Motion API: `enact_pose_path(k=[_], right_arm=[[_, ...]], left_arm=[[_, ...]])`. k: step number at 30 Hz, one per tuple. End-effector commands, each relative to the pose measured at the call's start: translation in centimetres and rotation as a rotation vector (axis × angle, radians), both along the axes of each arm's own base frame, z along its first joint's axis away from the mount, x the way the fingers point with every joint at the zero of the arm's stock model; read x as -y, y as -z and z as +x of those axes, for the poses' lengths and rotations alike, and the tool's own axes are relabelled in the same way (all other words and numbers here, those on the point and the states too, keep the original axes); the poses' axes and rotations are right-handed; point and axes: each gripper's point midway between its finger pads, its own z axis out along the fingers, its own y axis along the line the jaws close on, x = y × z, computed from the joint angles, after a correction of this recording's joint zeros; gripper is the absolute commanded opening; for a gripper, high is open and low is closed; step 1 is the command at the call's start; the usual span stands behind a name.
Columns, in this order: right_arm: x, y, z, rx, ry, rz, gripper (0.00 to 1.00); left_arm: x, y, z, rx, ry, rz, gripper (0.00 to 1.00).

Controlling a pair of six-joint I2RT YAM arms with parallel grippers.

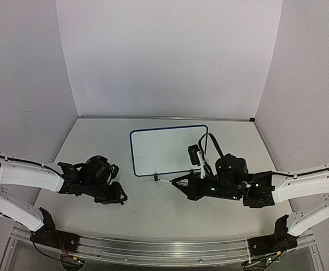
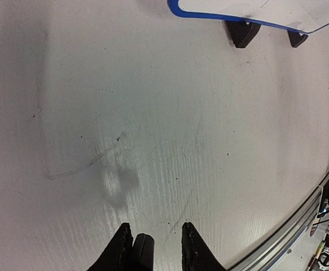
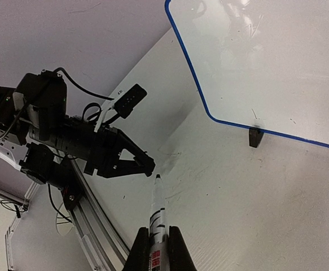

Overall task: Write a sentence on the whiteboard
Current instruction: Place the pen cap at the center of the board, then hold the whiteboard at the center of the board.

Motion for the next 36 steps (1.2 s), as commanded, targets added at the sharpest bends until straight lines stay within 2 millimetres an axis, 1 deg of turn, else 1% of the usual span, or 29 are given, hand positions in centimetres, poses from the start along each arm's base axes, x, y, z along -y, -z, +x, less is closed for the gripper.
enact_pose_path(k=[1, 8, 11, 14, 17, 19, 21, 24, 26, 28, 32, 34, 36], right_arm=[[-1.0, -1.5, 0.2, 0.013, -0.01, 0.031, 0.0], [-1.3, -1.2, 0.4, 0.009, -0.006, 0.018, 0.0], [-1.4, -1.2, 0.5, 0.011, -0.008, 0.013, 0.0], [-1.3, -1.6, 0.7, 0.015, 0.004, 0.018, 0.0], [-1.3, -2.2, 0.8, 0.025, 0.01, 0.026, 0.0], [-1.2, -2.7, 0.9, 0.037, 0.012, 0.031, 0.0], [-1.1, -3.0, 1.1, 0.056, 0.01, 0.03, 0.0], [-0.5, -3.2, 2.5, 0.075, 0.028, 0.026, 0.0], [-0.3, -3.5, 3.3, 0.081, 0.022, 0.044, 0.0], [-0.1, -4.1, 4.2, 0.101, 0.02, 0.064, 0.0], [0.0, -5.1, 5.7, 0.137, 0.016, 0.102, 0.0], [-0.1, -5.6, 6.3, 0.158, 0.012, 0.118, 0.0], [-0.2, -6.2, 6.6, 0.176, 0.011, 0.125, 0.0]], left_arm=[[0.6, -0.4, 0.5, 0.008, 0.019, -0.002, 0.38], [0.2, -0.5, 0.9, 0.02, 0.01, 0.007, 0.66], [-0.1, -0.5, 0.9, 0.02, 0.011, 0.02, 0.72], [-0.4, -1.3, 1.1, 0.035, 0.012, 0.023, 0.8], [-0.7, -3.2, 1.8, 0.066, 0.041, 0.016, 0.87], [-0.7, -5.0, 2.6, 0.079, 0.072, -0.002, 0.88], [-1.4, -6.5, 3.7, 0.093, 0.108, -0.004, 0.89], [-1.6, -9.3, 5.7, 0.13, 0.174, -0.028, 0.89], [-1.2, -11.2, 7.0, 0.169, 0.236, -0.05, 0.89], [-0.3, -13.2, 8.2, 0.222, 0.312, -0.069, 0.89], [0.6, -15.1, 11.3, 0.319, 0.391, -0.05, 0.89], [0.6, -14.9, 13.0, 0.345, 0.406, -0.04, 0.88], [1.1, -15.0, 14.0, 0.37, 0.435, -0.044, 0.87]])
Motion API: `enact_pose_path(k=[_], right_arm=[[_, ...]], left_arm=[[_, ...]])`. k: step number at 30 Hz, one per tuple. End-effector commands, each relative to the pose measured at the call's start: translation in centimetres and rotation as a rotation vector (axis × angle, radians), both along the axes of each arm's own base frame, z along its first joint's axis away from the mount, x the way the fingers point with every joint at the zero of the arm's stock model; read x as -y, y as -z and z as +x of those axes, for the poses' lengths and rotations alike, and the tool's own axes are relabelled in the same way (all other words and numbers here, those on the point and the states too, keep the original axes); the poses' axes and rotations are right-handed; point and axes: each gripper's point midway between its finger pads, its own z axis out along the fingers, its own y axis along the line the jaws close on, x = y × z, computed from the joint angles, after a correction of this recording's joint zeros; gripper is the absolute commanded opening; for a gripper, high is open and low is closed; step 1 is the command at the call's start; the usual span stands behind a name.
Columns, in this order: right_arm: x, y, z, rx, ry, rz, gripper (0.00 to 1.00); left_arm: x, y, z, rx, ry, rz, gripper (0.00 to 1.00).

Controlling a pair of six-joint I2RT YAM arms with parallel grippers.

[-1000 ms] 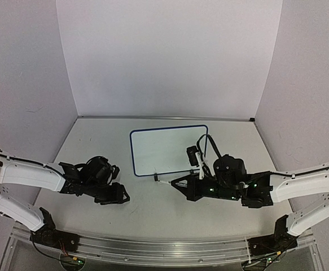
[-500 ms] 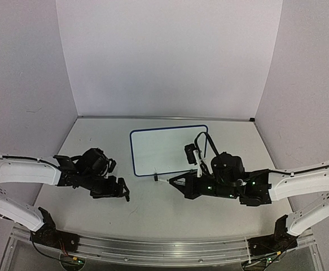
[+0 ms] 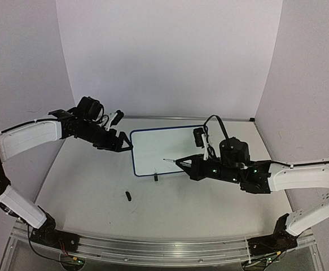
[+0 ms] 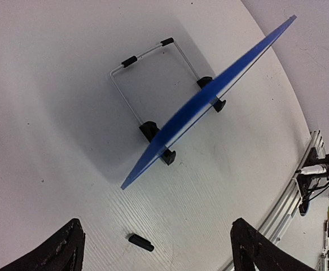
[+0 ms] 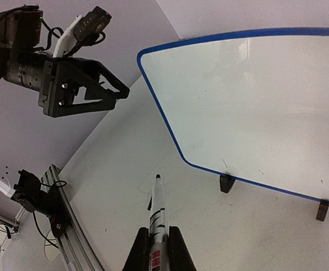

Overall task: Write a sentence on the whiteboard
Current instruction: Hold the whiteboard at the center of the board.

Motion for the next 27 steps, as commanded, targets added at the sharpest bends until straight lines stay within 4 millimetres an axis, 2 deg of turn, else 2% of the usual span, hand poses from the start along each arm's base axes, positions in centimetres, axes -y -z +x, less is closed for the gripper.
enact_pose_path(k=[1, 3, 5, 11, 19, 24, 27], right_arm=[[-1.5, -4.2, 0.8, 0.107, -0.047, 0.089, 0.0], [-1.8, -4.5, 1.1, 0.118, -0.047, 0.09, 0.0], [-2.2, -4.6, 1.3, 0.128, -0.055, 0.085, 0.0], [-3.7, -4.4, 1.7, 0.141, -0.09, 0.067, 0.0], [-4.7, -4.2, 2.3, 0.153, -0.104, 0.053, 0.0], [-5.6, -4.3, 2.7, 0.159, -0.112, 0.057, 0.0], [-6.0, -4.1, 3.3, 0.164, -0.096, 0.055, 0.0]], left_arm=[[1.0, -0.3, 1.6, 0.083, 0.15, 0.011, 0.86], [1.7, -0.7, 1.9, 0.115, 0.196, -0.003, 0.82], [2.2, -1.1, 2.1, 0.156, 0.248, 0.0, 0.73], [2.9, -0.7, 3.7, 0.194, 0.302, 0.046, 0.53], [3.7, 0.3, 3.0, 0.185, 0.37, 0.01, 0.25], [3.3, 0.8, 2.7, 0.198, 0.373, 0.023, 0.15], [3.2, 1.4, 2.7, 0.186, 0.372, 0.034, 0.14]])
